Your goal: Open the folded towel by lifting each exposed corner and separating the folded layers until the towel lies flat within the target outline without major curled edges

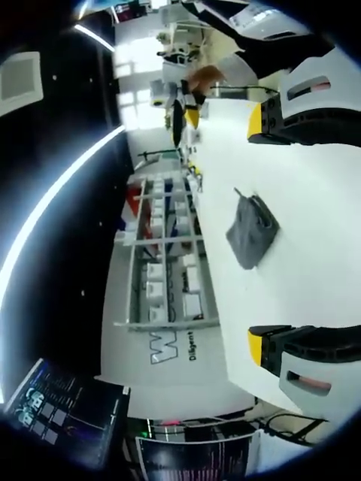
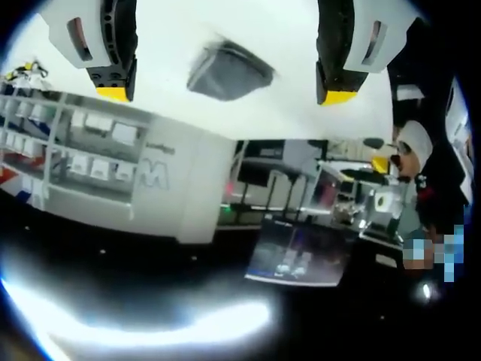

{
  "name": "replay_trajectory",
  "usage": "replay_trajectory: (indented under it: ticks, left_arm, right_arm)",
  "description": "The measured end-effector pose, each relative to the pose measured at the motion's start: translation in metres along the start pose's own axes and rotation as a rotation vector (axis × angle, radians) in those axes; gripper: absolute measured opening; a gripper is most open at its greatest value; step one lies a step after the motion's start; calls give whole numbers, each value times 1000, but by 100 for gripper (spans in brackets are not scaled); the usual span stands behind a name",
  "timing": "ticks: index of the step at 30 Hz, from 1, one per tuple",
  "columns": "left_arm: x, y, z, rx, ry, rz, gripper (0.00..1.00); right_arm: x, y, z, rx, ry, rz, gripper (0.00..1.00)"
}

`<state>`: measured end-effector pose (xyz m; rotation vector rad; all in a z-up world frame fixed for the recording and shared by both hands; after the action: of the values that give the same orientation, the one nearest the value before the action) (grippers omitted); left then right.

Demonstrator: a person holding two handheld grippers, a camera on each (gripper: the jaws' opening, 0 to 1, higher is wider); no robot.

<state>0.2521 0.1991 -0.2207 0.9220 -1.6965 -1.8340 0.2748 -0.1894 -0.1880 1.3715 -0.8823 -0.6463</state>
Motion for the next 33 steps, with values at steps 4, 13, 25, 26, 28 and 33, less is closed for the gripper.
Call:
replay_trajectory:
  ticks: [4,13,25,26,28,33]
  left_arm:
    - [-1,1,1,6,8,-2,98]
    - [-3,2,3,16,25,4,98]
    - [-3,3,7,24,37,6,98]
    - [-3,2,7,23,37,8,99]
    - [-4,2,7,19,44,15,99]
    - [-4,3,7,25,49,17,99]
  right_arm:
    - [-5,-2,-2,1,-6,6,99]
    - [-14,-7,-5,24,-6,-10,97]
    - [-15,-14,-9,19,-3,-26,97]
    - [-14,-14,-9,19,-5,-30,97]
    - [-12,-15,-9,19,-7,-33,97]
    - [-9,-17,-9,18,-8,-40,97]
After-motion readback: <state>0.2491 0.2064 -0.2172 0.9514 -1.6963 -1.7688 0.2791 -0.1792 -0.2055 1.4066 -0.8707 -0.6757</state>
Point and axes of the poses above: the point that each gripper's makers call its tool centre point, and the gripper's own axes: z roughly backward along the fingers, x roughly to its right, y roughly out of its top, the point moved 5 cm from there along z, roughly backward along the fingers, and after that the axes turned 5 degrees about -z, right-handed, at the moved point
